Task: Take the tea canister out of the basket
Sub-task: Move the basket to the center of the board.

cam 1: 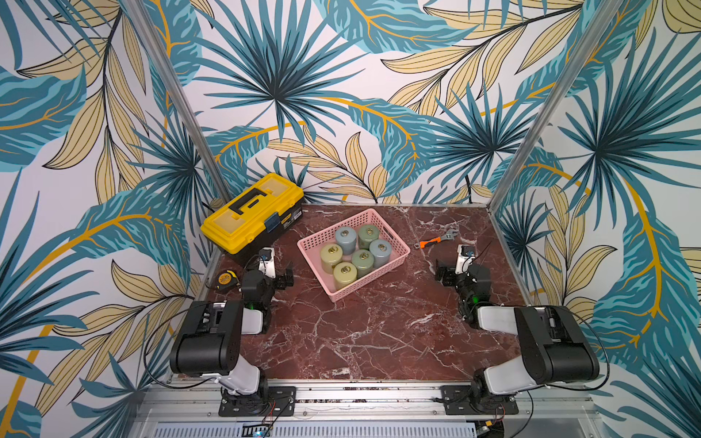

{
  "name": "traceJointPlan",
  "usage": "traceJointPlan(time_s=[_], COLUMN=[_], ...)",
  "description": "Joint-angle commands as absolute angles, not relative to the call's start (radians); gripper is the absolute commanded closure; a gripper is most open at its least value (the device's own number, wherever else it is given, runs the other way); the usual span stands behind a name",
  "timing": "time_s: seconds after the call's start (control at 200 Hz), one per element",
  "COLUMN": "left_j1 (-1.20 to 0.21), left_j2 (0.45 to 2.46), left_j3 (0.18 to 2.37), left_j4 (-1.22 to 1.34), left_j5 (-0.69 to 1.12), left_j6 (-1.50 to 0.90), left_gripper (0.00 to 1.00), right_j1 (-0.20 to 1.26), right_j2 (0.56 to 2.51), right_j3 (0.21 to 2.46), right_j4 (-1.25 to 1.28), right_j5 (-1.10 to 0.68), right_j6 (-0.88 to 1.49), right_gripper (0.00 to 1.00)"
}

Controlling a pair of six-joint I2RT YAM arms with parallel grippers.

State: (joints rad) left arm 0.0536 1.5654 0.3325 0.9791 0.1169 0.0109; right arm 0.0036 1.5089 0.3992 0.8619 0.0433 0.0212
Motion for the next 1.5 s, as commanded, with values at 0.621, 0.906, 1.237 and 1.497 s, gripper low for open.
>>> traceJointPlan(time_s=[0.621, 0.906, 1.237, 1.497], left_j1=[0.032, 0.036, 0.041, 0.009], left_j2=[1.340, 1.059, 0.972, 0.988], left_j3=[0.323, 0.458, 0.536, 0.583], left_j4=[0.877, 0.367, 0.087, -0.052], left_j5=[-0.110, -0.274, -0.004, 0.094], left_j6=[-0.040, -0.385, -0.498, -0.568], left_gripper=[0.00, 0.00, 0.00, 0.00], right_j1=[0.008, 0.008, 0.008, 0.021], right_j2=[1.332, 1.279, 1.442, 1.594], right_j3=[0.529, 0.755, 0.960, 1.098], right_j4=[0.509, 0.135, 0.018, -0.053], right_j5=[0.066, -0.035, -0.381, -0.461], right_j6=[0.030, 0.141, 0.191, 0.235], right_gripper=[0.01, 0.01, 0.01, 0.01])
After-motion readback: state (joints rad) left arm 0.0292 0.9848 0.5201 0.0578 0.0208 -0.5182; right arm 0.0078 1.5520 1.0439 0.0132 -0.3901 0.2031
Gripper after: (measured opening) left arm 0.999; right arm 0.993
